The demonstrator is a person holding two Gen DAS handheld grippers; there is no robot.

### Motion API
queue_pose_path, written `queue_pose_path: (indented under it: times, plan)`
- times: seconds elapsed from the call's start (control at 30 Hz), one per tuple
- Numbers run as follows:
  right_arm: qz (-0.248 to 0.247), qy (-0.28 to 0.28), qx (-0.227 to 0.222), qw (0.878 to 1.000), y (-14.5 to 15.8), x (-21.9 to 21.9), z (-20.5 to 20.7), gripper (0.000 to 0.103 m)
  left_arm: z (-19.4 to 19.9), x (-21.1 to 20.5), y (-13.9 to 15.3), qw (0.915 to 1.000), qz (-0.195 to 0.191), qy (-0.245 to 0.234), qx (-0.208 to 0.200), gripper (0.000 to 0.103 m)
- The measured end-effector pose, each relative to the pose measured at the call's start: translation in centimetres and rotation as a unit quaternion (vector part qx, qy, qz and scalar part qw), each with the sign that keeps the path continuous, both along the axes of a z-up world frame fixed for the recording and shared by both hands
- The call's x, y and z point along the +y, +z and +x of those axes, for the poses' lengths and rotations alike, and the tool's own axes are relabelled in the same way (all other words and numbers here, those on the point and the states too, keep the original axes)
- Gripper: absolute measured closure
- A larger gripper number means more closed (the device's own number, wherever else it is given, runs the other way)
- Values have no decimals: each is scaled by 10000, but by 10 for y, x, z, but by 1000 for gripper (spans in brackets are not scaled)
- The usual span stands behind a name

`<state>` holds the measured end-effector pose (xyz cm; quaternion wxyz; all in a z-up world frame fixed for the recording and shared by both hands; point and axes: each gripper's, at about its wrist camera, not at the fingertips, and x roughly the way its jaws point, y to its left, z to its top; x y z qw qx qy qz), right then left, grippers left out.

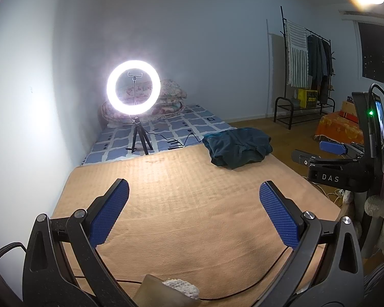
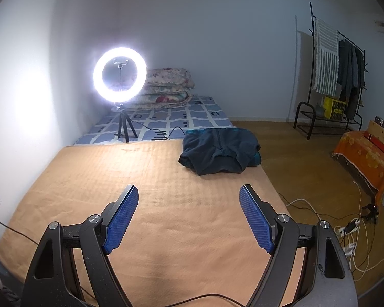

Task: Fold large clothes

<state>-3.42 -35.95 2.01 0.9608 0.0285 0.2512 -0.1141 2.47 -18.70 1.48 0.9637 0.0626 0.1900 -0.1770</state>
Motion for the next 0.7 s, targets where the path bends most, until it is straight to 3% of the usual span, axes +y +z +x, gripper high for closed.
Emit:
queue_pose_path:
  times: [0.7]
  plan:
    - [-160, 74, 56, 9998, -2, 1, 2, 22, -1, 4, 1, 9996, 131, -17, -252, 0]
